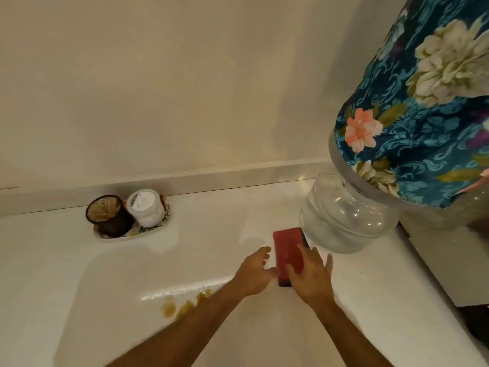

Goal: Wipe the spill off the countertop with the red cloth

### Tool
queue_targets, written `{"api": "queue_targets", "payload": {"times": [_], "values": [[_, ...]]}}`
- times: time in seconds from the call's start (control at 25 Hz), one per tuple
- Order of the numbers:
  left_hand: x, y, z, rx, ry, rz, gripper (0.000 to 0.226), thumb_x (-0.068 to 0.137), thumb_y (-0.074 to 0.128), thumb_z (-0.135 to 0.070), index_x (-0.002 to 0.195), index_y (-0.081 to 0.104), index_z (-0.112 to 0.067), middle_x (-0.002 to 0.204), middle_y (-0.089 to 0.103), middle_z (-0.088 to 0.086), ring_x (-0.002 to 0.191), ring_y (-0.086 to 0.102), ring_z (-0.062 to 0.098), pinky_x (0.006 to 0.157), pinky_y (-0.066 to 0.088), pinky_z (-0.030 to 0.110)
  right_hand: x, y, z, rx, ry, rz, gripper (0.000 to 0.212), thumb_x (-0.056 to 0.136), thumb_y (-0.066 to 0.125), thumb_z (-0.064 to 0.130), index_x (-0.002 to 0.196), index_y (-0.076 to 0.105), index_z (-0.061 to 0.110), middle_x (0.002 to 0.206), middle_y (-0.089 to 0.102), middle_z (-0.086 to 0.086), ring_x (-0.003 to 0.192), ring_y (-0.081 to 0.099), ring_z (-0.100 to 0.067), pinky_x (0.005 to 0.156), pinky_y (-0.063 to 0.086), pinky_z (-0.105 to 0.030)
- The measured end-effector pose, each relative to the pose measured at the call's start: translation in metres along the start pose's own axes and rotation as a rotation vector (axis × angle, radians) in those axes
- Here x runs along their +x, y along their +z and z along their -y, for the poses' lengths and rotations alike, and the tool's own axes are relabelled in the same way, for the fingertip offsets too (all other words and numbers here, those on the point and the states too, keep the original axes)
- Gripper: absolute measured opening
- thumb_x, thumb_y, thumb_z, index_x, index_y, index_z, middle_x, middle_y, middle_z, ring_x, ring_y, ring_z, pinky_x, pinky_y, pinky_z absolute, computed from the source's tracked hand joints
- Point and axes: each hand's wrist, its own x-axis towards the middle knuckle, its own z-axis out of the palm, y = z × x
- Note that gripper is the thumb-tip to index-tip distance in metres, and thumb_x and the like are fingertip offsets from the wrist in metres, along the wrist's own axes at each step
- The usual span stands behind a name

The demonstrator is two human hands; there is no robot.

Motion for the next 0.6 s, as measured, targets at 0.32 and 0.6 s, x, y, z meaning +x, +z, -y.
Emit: {"api": "queue_targets", "payload": {"times": [0.32, 0.6], "values": [[0.057, 0.024, 0.005, -0.337, -0.179, 0.082, 0.052, 0.09, 0.054, -0.009, 0.138, 0.043, -0.025, 0.115, 0.062, -0.011, 0.098, 0.062, 0.001, 0.068, 0.049, 0.009, 0.047, 0.064, -0.016, -0.131, -0.036, 0.163, 0.097, 0.088, 0.055, 0.05, 0.156, -0.009, 0.02, 0.167, -0.007, -0.015, 0.153, -0.004, -0.04, 0.124, 0.005, -0.053], [0.025, -0.02, 0.04, -0.147, -0.029, -0.043, 0.052, 0.094, 0.06, -0.02, 0.142, 0.045, -0.032, 0.131, 0.06, -0.004, 0.12, 0.056, 0.012, 0.087, 0.042, 0.01, 0.04, 0.064, -0.014, 0.171, -0.016, 0.049, 0.058, 0.101, 0.045, 0.012, 0.155, 0.025, 0.016, 0.165, 0.02, -0.009, 0.153, 0.013, -0.033, 0.125, 0.015, -0.05]]}}
